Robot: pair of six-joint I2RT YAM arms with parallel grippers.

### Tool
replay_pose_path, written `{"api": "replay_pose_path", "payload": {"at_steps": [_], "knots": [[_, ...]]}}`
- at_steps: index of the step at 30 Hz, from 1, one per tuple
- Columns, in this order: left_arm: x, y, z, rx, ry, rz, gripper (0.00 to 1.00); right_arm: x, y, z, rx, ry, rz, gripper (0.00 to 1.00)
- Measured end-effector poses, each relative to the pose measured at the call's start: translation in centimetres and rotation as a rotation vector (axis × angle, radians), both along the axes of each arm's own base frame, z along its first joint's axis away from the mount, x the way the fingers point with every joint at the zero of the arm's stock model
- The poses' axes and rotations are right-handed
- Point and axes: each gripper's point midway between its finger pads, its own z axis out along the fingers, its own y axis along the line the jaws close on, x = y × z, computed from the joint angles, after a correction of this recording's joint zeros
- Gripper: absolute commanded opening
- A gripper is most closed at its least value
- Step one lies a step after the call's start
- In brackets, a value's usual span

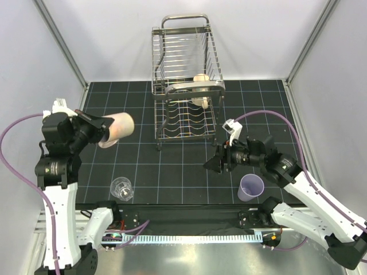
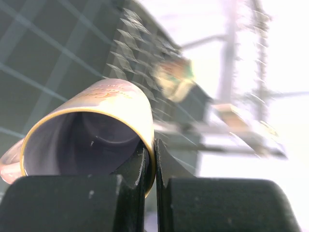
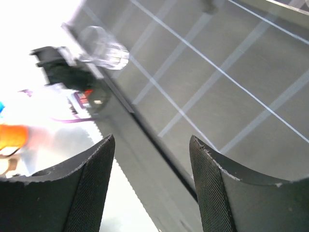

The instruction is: Load the cups into the dish rack

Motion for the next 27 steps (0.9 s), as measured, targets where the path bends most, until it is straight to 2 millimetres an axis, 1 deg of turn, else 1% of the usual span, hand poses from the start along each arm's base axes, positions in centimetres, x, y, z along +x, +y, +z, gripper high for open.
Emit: {"api": "replay_pose_path", "payload": {"at_steps": [2, 3, 7, 10, 12, 16, 18, 22, 27], "knots": [[-1.0, -1.6, 1.7, -0.054, -0.061, -0.069, 0.01, -0.8, 0.8, 1.4, 0.053, -0.024, 0.048, 0.66], [-1.4, -2.1, 2.4, -0.072, -0.086, -0.090, 0.00, -1.3, 1.2, 1.9, 0.072, -0.033, 0.073, 0.67], [-3.1, -5.0, 6.1, -0.165, -0.226, -0.232, 0.00, -3.3, 3.7, 3.9, 0.148, -0.079, 0.185, 0.68], [-4.5, -7.4, 8.6, -0.254, -0.306, -0.357, 0.00, -4.5, 5.9, 4.5, 0.181, -0.103, 0.252, 0.69], [-5.2, -8.7, 9.7, -0.299, -0.325, -0.423, 0.00, -4.8, 7.3, 4.7, 0.193, -0.125, 0.279, 0.70], [-6.7, -11.0, 11.3, -0.381, -0.328, -0.548, 0.00, -5.1, 10.1, 5.0, 0.204, -0.209, 0.315, 0.72], [-7.7, -12.0, 12.4, -0.429, -0.340, -0.611, 0.00, -5.0, 11.3, 5.8, 0.222, -0.265, 0.326, 0.72], [-9.2, -13.5, 15.0, -0.561, -0.400, -0.729, 0.00, -3.6, 12.7, 8.5, 0.290, -0.393, 0.301, 0.72], [-10.9, -14.6, 16.5, -0.718, -0.413, -0.850, 0.00, -2.7, 13.4, 12.7, 0.394, -0.557, 0.285, 0.72]]}}
